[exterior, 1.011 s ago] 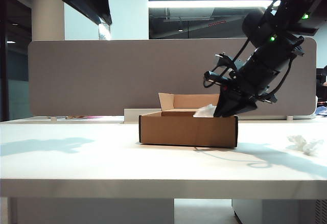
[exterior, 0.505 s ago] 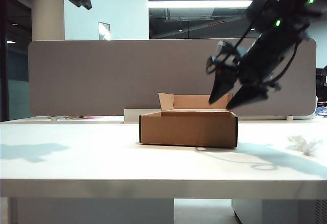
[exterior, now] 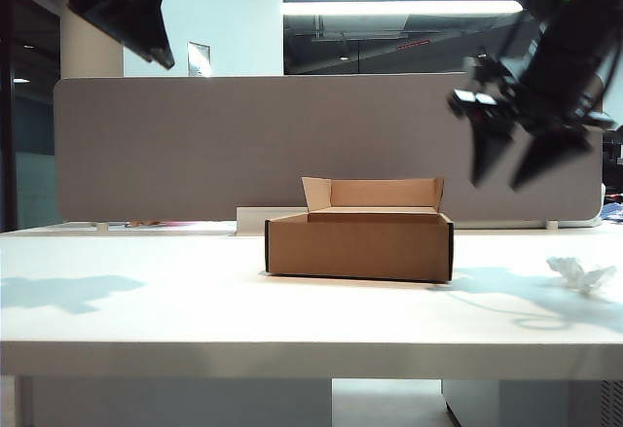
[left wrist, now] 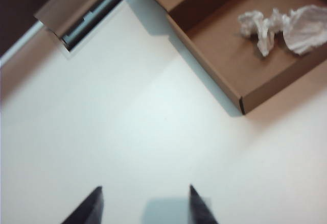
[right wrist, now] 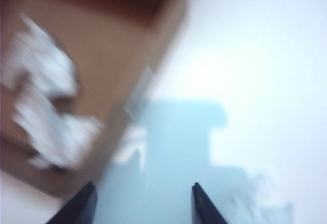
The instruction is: Pick up all the paper balls on the table and put them in the paper box.
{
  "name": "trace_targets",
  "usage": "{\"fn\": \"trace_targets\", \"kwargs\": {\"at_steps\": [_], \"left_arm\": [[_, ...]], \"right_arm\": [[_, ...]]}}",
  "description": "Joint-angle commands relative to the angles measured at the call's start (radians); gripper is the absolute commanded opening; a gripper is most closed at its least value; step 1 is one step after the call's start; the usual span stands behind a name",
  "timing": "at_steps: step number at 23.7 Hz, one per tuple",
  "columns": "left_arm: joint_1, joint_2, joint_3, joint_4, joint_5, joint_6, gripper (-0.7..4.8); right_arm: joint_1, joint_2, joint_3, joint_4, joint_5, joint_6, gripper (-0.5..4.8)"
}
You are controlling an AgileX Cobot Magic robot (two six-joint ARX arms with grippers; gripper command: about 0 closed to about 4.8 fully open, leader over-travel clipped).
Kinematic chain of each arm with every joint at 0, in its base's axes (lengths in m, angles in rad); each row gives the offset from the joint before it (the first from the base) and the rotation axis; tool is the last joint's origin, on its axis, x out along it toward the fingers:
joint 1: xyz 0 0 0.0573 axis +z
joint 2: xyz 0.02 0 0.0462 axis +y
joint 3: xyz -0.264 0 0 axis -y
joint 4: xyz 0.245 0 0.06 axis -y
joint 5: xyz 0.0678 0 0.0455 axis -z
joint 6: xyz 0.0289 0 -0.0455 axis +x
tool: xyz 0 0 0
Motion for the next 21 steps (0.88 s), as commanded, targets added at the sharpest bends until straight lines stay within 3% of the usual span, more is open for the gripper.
{"fn": "trace_targets", "kwargs": {"at_steps": [1, 6, 10, 13, 21], "left_arm": [[0.001, -0.007, -0.018, 0.025, 0.006, -0.004, 2.06], [0.001, -0.011, -0.065, 0.053, 0.04, -0.011, 2.06], [0.001, -0.011, -0.092, 0.076, 0.04, -0.011, 2.06], [0.001, -0.012, -0.092, 0.082, 0.04, -0.011, 2.06], [0.001, -0.012, -0.093, 0.086, 0.04, -0.011, 2.06]], "right_arm": [[-0.024, 0.024, 0.001, -0.068, 0.006, -0.005, 2.64], [-0.044, 0.084, 0.0, -0.104, 0.024, -0.013, 3.71], [-0.044, 0.11, -0.002, -0.113, 0.054, -0.018, 3.73], [-0.045, 0.11, -0.002, -0.111, 0.161, -0.018, 3.73], [-0.044, 0.11, -0.002, -0.103, 0.177, -0.018, 3.73]]}}
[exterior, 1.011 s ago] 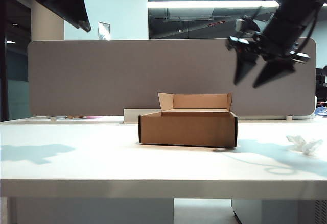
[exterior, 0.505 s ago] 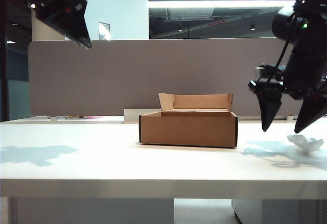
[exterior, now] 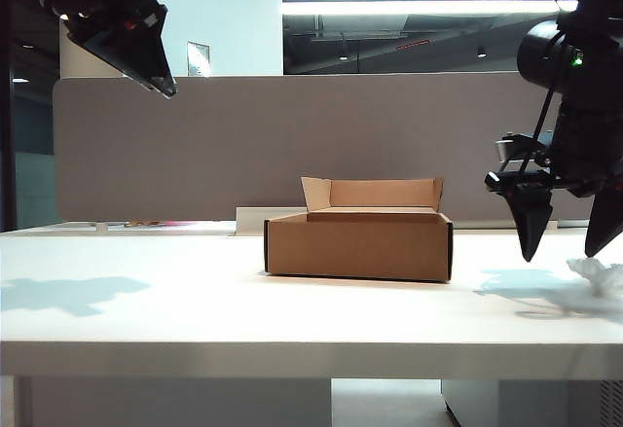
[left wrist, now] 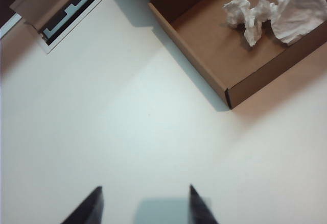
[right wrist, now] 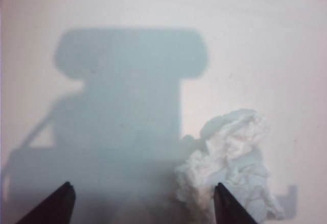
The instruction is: Pick up all the paper balls on the table and put them in the paper box.
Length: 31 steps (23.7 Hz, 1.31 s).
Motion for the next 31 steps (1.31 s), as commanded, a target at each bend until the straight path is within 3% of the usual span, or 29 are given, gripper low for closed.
{"fn": "trace_targets", "kwargs": {"at_steps": [1, 12, 13, 15, 16, 25, 31], "left_arm": [[0.0, -0.006, 0.002, 0.014, 0.007, -0.007, 2.06], [0.0, -0.006, 0.002, 0.02, 0.007, -0.007, 2.06], [0.0, -0.006, 0.002, 0.021, 0.007, -0.007, 2.06], [0.0, -0.006, 0.002, 0.028, 0.007, -0.007, 2.06], [0.0, -0.006, 0.002, 0.029, 0.007, -0.007, 2.05], [0.0, -0.006, 0.002, 0.036, 0.006, -0.007, 2.06], [0.0, -0.006, 0.002, 0.038, 0.006, -0.007, 2.06]], "right_arm": [[0.0, -0.004, 0.003, 0.014, 0.024, -0.002, 3.73], [-0.014, -0.003, 0.002, 0.018, 0.121, -0.024, 3.61], [-0.016, -0.003, 0.002, 0.021, 0.119, -0.024, 3.51], [-0.029, -0.003, 0.0, 0.038, 0.117, -0.024, 2.51], [-0.029, -0.003, 0.0, 0.041, 0.116, -0.024, 2.46], [-0.042, 0.019, -0.001, 0.047, 0.043, -0.024, 2.54], [-0.043, 0.047, -0.002, 0.035, 0.048, -0.024, 2.56]]}}
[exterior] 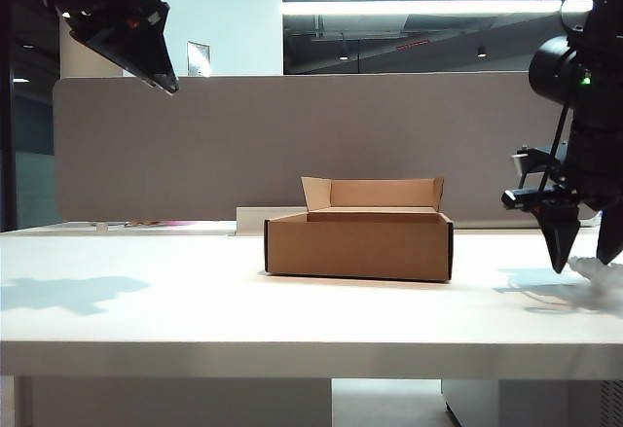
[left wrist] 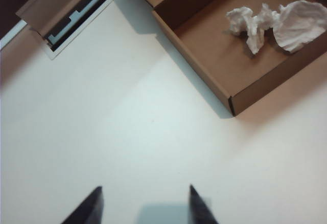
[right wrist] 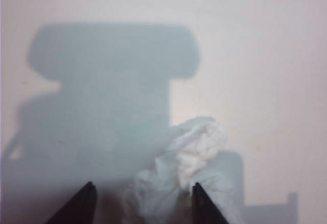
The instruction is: Pick up all the paper balls on the table and put them in the paper box.
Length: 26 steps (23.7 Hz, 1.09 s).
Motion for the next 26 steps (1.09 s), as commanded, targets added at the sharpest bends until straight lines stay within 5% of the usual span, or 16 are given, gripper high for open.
{"fn": "trace_targets", "kwargs": {"at_steps": [1, 3, 5, 8, 20, 26], "left_arm": [[0.0, -0.006, 0.002, 0.016, 0.005, -0.003, 2.06], [0.0, -0.006, 0.002, 0.019, 0.005, -0.003, 2.06], [0.0, -0.006, 0.002, 0.021, 0.005, -0.003, 2.06], [0.0, -0.006, 0.002, 0.028, 0.005, -0.003, 2.06], [0.0, -0.006, 0.002, 0.033, 0.005, -0.003, 2.06], [0.0, -0.006, 0.002, 0.029, 0.005, -0.004, 2.06]], "right_arm": [[-0.003, 0.01, 0.002, 0.002, 0.003, 0.0, 2.49], [-0.003, 0.014, 0.002, 0.004, 0.002, 0.0, 1.85], [-0.003, 0.014, 0.003, 0.011, 0.003, 0.0, 0.56], [-0.001, 0.011, 0.005, 0.011, -0.002, 0.0, -0.04], [0.08, -0.039, 0.154, 0.023, -0.21, 0.0, -0.04], [0.122, -0.022, 0.17, 0.189, -0.341, 0.001, -0.04]]}}
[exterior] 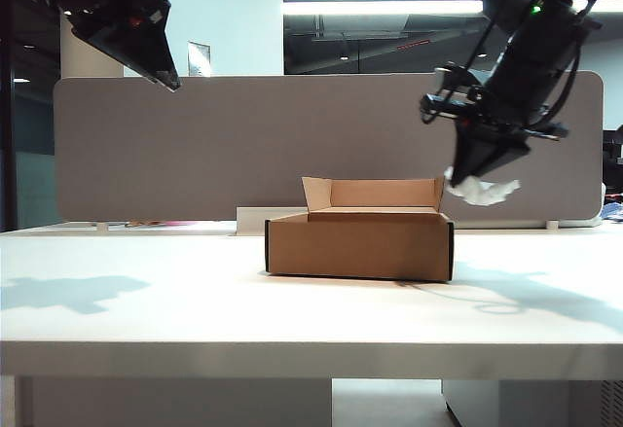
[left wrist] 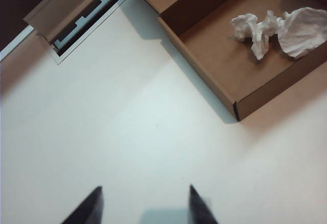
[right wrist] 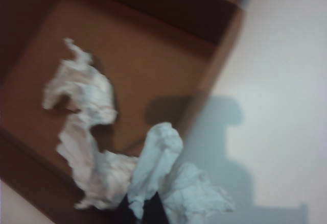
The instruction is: Pick up all the paper balls on the table and put them in the paper box.
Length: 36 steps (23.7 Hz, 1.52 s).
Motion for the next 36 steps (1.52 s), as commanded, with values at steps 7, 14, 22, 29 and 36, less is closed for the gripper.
{"fn": "trace_targets", "kwargs": {"at_steps": [7, 14, 22, 29, 36], "left_arm": [[-0.001, -0.006, 0.002, -0.002, 0.006, -0.011, 2.06], [0.0, -0.006, 0.002, -0.002, 0.006, -0.016, 2.06], [0.0, -0.006, 0.002, -0.01, 0.005, -0.019, 2.06], [0.0, -0.019, 0.002, -0.012, 0.005, -0.023, 2.06], [0.0, -0.075, -0.003, -0.018, 0.006, -0.023, 2.06]], "right_arm": [[0.082, 0.122, 0.003, 0.356, -0.108, 0.005, 0.01], [0.095, 0.15, 0.003, 0.366, -0.104, 0.005, 2.1], [0.095, 0.076, 0.003, 0.357, -0.157, 0.005, 4.79], [0.095, 0.033, 0.003, 0.258, -0.165, 0.005, 4.79], [0.072, -0.022, 0.003, 0.097, -0.164, 0.004, -0.11]]}}
